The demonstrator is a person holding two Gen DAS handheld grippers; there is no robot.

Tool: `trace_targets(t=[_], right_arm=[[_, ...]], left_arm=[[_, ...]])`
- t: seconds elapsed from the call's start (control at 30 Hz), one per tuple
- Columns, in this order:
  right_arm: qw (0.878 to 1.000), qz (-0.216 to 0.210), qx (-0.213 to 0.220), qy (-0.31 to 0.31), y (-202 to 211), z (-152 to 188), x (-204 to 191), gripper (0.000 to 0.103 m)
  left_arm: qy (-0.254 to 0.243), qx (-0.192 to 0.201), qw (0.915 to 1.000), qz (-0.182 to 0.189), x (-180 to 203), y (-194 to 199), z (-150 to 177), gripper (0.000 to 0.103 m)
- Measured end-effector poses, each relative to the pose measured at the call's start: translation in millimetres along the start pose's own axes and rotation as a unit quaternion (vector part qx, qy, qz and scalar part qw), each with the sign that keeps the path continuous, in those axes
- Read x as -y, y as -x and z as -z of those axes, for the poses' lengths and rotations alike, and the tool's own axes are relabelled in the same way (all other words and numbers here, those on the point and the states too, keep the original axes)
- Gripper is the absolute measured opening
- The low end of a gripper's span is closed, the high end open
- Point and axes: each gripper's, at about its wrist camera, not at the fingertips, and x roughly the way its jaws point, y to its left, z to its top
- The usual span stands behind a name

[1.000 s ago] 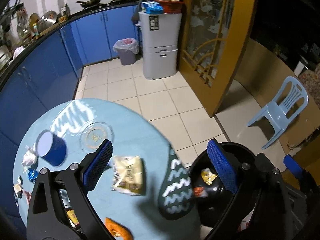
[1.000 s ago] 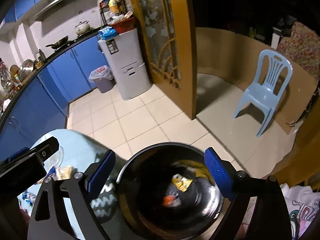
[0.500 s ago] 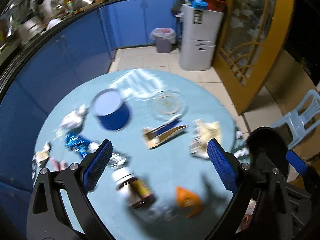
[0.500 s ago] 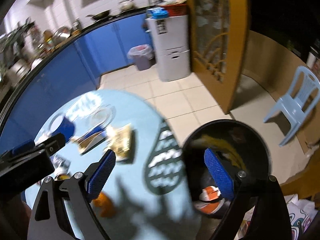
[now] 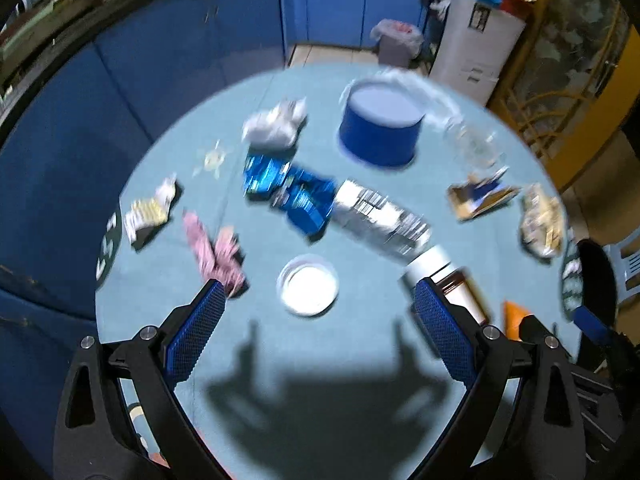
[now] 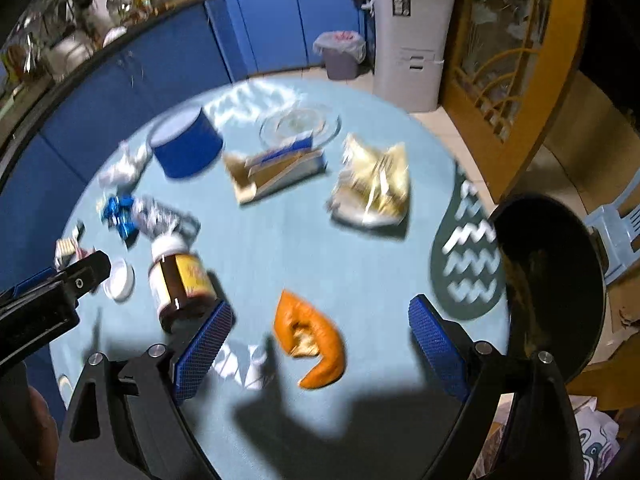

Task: Collect trash
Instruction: 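Grasp the orange peel with the right tool while the left tool grasps the white bottle cap, then carry both items over the black bin and open both tools to drop them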

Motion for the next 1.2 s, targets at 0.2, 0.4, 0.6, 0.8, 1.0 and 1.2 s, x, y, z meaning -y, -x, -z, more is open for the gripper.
trace_targets(t=[0.2,0.4,0.6,0.8,1.0,1.2], right_arm=[[1.0,0.018,-0.025,0.004,-13.6,12.3,-6.4,0.088],[0.999,0.027,-0.033,0.002,-19.4,10.9,-2.8,0.088],[0.998,0.033,-0.043,0.009,-27.9,11.7,-5.7,0.073],[0.999,0.037,-0.024,0.013,-22.8,9.9,-8.2,0.035],[0.999,0.025,-0.013,0.023,-15.0,11.2,-12.4,0.024],[1.0,0.013,0.007,0.019,-1.1,11.6,-10.0,0.02]], left_arm=[[0.017,-0.045,0.9988,0.004,-15.1,-33.1,5.6,0.093],[0.036,-0.058,0.9976,0.006,-23.3,-50.2,-0.2,0.087],[0.033,-0.053,0.998,0.0,-20.4,-51.6,0.8,0.081],[0.034,-0.041,0.9986,-0.003,-21.0,-44.2,0.4,0.041],[0.045,-0.042,0.998,0.013,-28.1,-37.2,0.7,0.041],[0.048,-0.026,0.9983,0.018,-29.5,-20.2,3.2,0.041]])
